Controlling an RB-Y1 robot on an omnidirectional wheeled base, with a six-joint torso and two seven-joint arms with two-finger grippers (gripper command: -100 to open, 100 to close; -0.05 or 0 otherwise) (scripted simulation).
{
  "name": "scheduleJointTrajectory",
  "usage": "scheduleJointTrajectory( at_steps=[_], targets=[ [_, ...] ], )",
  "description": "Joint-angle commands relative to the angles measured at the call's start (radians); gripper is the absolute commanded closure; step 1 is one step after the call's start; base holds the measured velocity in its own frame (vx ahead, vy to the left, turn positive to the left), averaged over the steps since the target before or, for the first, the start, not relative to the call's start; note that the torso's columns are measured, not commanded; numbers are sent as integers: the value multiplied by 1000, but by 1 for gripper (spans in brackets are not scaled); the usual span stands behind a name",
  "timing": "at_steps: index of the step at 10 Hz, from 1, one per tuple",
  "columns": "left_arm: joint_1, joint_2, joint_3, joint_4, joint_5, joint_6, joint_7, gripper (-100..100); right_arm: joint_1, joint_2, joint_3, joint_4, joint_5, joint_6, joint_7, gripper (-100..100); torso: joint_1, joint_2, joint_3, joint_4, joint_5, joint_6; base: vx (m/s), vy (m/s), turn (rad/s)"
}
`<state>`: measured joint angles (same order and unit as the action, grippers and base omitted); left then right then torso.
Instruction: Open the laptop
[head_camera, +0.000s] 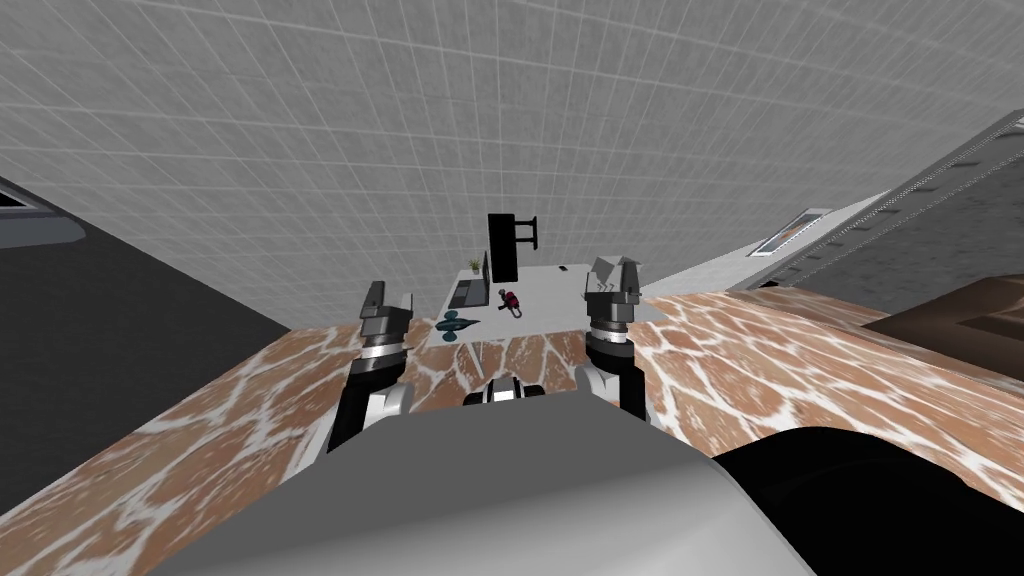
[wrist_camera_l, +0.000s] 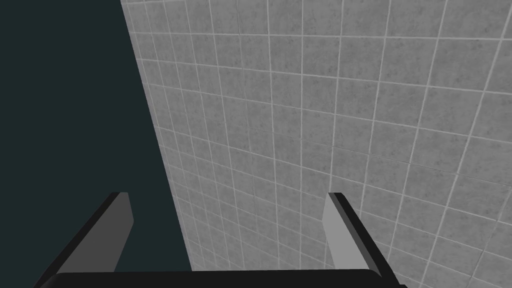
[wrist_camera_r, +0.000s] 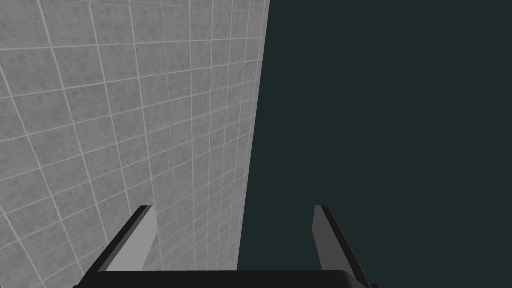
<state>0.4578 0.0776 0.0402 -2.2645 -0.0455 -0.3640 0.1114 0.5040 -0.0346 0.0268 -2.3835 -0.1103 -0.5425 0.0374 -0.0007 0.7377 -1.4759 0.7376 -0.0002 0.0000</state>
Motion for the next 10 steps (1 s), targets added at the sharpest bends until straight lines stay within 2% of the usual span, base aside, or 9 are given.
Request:
scheduleJointTrajectory(
  at_steps=[1,5,10],
  targets=[
    [-44,56,46,36,-29,51,-16,-100,0,0,0,0,0,0,0,0,0,0,0,0,0,0,8,-72,-133],
    [-108,82,109,91,-75,118,-41,-100,0,0,0,0,0,0,0,0,1,0,0,0,0,0,17,-83,-100],
    [-196,88,196,165,-138,212,-75,-100,0,0,0,0,0,0,0,0,0,0,0,0,0,0,19,-71,-112]
  ],
)
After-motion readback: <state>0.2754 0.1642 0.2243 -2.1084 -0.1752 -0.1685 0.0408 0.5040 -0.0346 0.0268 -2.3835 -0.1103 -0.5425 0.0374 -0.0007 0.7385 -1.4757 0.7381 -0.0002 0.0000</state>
